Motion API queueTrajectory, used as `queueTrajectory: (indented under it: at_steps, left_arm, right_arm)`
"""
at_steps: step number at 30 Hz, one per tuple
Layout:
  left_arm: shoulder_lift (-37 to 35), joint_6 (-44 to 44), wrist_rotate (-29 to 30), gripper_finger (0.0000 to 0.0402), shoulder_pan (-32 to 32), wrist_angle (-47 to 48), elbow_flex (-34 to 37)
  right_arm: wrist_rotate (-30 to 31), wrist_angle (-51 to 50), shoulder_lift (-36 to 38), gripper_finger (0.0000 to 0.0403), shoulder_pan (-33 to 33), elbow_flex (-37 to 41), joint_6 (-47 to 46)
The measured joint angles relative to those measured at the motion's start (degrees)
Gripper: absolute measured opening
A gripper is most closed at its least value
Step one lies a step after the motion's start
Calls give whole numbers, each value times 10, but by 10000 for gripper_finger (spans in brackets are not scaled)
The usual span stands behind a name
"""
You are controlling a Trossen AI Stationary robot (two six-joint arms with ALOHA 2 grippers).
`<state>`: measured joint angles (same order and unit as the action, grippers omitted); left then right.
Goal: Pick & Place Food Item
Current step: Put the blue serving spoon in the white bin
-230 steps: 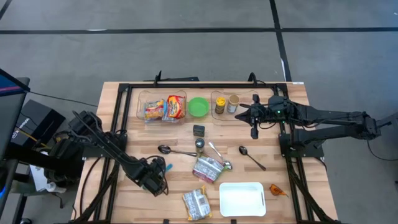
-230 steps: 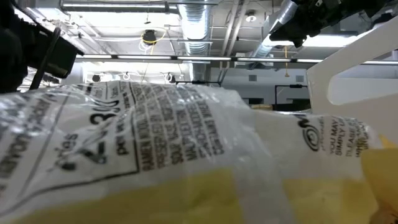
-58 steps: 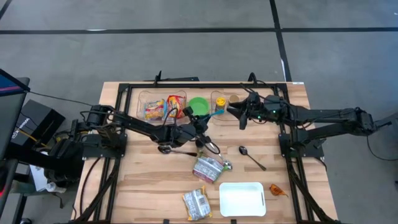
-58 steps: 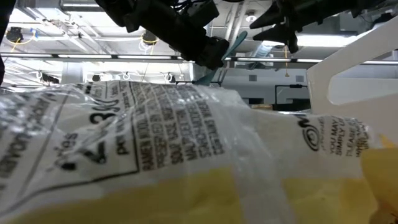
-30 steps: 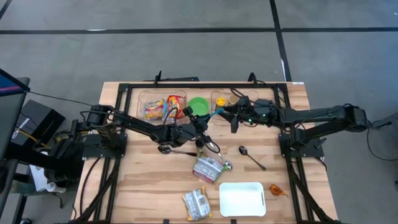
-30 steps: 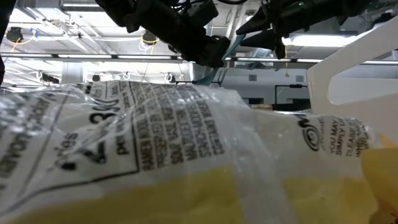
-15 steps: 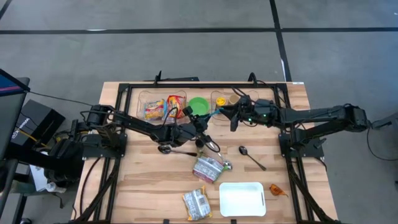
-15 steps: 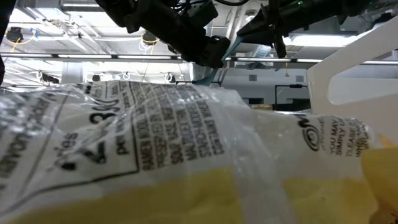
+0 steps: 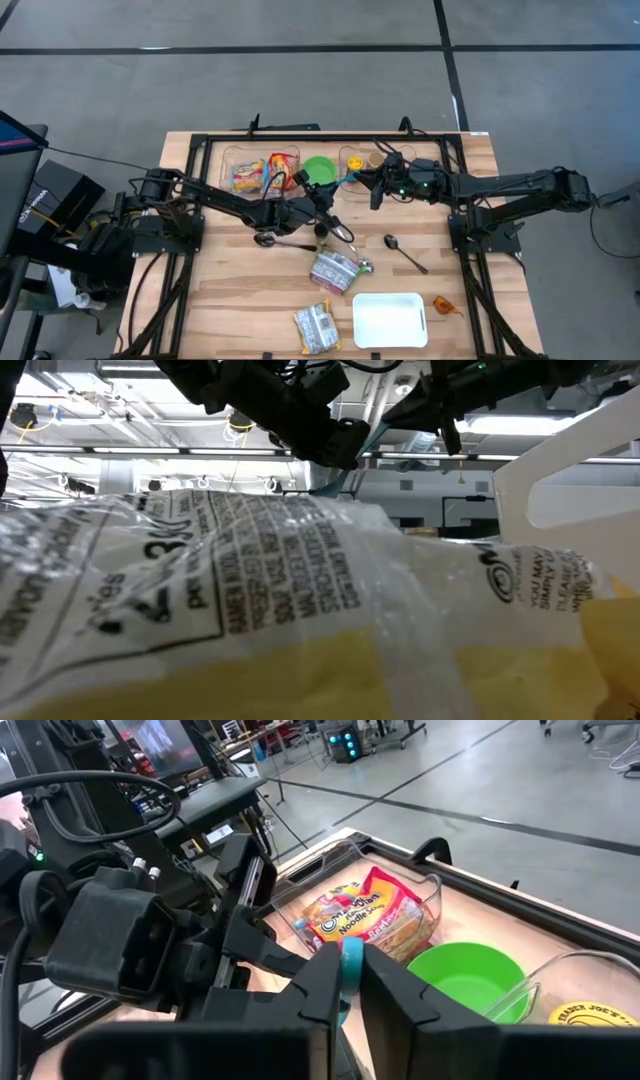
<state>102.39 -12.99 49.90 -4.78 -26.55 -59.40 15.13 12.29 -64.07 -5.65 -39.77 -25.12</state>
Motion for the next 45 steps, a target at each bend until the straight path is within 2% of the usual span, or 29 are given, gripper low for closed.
queueTrajectory:
  at_steps: [6,9,17,22,27,34,40,45]
  left_arm:
    - [0,2,-29,39,0,0,0]
    - [0,1,-46,66,0,-2,0]
    - [0,0,-47,156,0,0,0]
    - [0,0,-36,187,-4,2,0]
    - [0,0,-14,198,-11,14,0]
    - [0,0,-12,193,-17,12,0]
    - [0,0,-9,186,-26,12,0]
    - [0,0,-10,179,-32,12,0]
  right_arm:
    - [2,-2,0,19,0,0,8]
    - [-2,-2,0,19,0,0,16]
    - [-1,-15,0,14,0,0,33]
    - [-1,-20,0,12,0,0,56]
    - [-1,-44,22,12,-4,0,63]
    - [0,-114,83,14,-21,0,62]
    - [0,-210,145,14,-28,0,50]
    - [-1,-295,195,15,-5,0,10]
